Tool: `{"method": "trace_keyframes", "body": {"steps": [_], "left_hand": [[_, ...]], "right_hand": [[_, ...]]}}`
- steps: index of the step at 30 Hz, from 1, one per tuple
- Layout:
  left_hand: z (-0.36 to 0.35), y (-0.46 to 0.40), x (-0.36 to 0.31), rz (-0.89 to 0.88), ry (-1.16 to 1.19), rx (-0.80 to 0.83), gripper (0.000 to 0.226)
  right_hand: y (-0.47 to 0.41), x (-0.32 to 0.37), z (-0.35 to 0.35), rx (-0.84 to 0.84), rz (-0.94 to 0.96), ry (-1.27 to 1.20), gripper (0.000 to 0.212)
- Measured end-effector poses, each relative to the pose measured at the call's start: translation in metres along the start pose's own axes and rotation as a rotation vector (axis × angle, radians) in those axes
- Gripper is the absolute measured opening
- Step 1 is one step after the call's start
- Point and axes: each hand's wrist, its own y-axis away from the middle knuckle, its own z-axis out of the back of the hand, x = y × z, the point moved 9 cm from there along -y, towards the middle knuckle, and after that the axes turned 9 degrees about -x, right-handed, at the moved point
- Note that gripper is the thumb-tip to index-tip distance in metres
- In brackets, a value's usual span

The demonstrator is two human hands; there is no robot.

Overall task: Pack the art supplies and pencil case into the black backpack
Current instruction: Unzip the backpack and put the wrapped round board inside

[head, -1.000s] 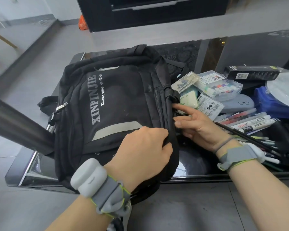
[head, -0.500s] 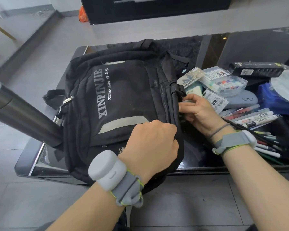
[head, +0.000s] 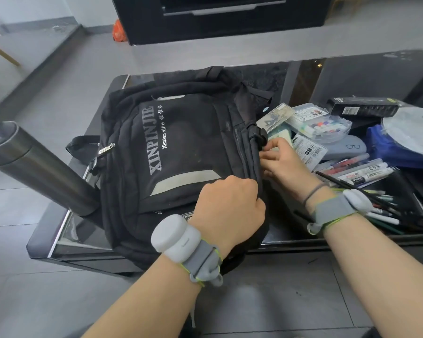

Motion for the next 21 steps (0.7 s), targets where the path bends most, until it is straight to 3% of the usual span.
{"method": "trace_keyframes", "body": {"steps": [5, 10, 21], "left_hand": [[0.003, -0.004, -0.002, 0.001, 0.011, 0.003, 0.036], [0.000, -0.003, -0.004, 0.001, 0.008, 0.013, 0.035], [0.000, -0.005, -0.001, 0.000, -0.003, 0.044, 0.038]], "right_hand": [[0.021, 0.029, 0.006, -0.102, 0.348, 0.398, 0.038], [0.045, 0.046, -0.007, -0.143, 0.647, 0.564, 0.039], [0.039, 0.043, -0.014, -0.058, 0.693, 0.632, 0.043]]}}
